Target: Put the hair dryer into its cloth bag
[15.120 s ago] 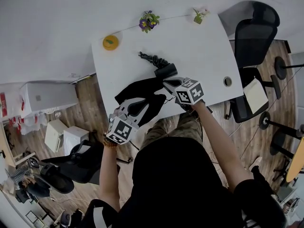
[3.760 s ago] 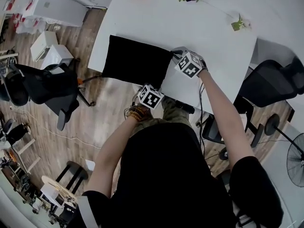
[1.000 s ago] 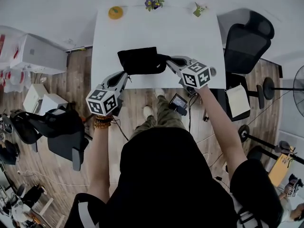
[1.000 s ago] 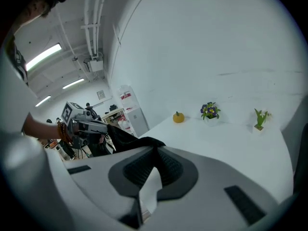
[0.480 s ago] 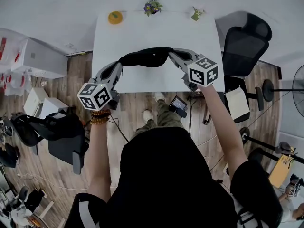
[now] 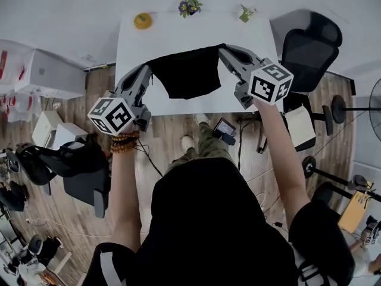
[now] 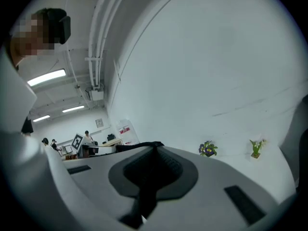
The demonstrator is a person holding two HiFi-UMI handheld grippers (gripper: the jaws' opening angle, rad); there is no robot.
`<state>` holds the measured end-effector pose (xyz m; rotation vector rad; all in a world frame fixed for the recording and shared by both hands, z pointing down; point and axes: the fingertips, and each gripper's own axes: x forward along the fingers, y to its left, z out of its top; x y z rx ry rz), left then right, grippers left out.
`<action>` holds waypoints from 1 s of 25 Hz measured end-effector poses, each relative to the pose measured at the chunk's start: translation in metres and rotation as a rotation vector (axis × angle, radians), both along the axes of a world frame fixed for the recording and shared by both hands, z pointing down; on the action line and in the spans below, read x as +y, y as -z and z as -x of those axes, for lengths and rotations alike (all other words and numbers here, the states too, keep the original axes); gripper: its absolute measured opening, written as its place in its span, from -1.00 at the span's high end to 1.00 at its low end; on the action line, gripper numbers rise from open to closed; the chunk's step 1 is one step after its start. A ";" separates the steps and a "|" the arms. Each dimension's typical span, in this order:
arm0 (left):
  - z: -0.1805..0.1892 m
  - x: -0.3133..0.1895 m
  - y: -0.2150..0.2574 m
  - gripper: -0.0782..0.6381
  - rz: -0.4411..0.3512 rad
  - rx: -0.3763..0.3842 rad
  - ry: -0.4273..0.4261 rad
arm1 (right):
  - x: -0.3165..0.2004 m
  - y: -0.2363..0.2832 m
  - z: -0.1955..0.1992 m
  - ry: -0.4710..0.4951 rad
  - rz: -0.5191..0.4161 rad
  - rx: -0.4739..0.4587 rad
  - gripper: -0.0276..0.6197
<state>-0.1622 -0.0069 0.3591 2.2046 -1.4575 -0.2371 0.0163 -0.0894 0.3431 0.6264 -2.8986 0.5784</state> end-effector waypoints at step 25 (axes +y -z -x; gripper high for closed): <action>-0.001 -0.089 -0.015 0.68 0.094 -0.005 0.087 | -0.082 -0.029 -0.014 -0.040 0.134 -0.046 0.80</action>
